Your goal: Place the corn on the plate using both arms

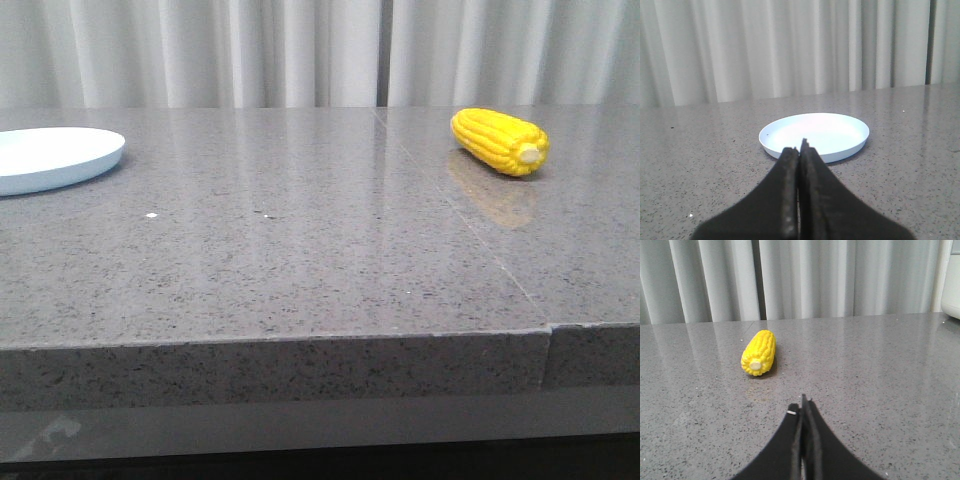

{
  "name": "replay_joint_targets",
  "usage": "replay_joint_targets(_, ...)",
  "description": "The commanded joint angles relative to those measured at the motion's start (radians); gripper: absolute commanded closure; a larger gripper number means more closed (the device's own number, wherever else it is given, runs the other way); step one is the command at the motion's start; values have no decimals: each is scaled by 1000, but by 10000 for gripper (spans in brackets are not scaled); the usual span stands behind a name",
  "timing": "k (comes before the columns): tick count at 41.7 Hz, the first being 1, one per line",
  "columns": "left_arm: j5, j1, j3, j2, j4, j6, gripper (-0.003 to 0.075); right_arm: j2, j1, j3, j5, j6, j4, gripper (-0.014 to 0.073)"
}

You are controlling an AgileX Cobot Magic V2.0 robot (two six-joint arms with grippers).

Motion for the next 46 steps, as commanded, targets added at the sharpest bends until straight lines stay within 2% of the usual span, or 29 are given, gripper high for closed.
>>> replay_joint_targets(1,-78,-6,3,-20,0,-8,741,-13,-2,-17,-86,-5,-4,662)
replay_joint_targets(29,-78,-6,3,-20,0,-8,740,-13,-2,-17,-96,-5,-4,662)
replay_joint_targets(34,-127,-6,1,-20,0,-8,740,-13,-2,-22,-96,-5,-4,662)
replay_joint_targets(39,-149,-6,-62,-20,-6,-8,741,-13,-2,-90,-19,-5,-4,662)
replay_joint_targets(46,0,-6,-260,-16,-6,-8,740,9,-2,-286,182,-5,-4,662)
